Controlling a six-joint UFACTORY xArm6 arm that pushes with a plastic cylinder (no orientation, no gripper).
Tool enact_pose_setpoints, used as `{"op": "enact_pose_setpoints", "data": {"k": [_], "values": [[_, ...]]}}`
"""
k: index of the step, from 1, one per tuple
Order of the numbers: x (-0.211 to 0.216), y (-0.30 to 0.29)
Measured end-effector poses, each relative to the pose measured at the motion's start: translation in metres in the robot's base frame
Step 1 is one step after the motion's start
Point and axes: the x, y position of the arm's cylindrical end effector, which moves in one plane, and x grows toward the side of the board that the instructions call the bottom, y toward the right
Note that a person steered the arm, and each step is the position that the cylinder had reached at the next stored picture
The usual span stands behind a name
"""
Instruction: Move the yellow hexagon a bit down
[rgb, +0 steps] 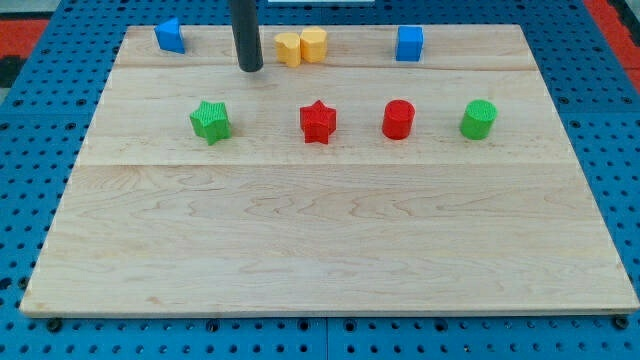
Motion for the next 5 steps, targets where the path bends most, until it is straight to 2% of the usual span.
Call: {"op": "enact_pose_setpoints", "data": {"k": [1,2,3,4,5], "values": [[-0.044,0.011],[-0.065,0.086],[-0.033,0.132],[0.005,0.144],[-0.027,0.147]]}}
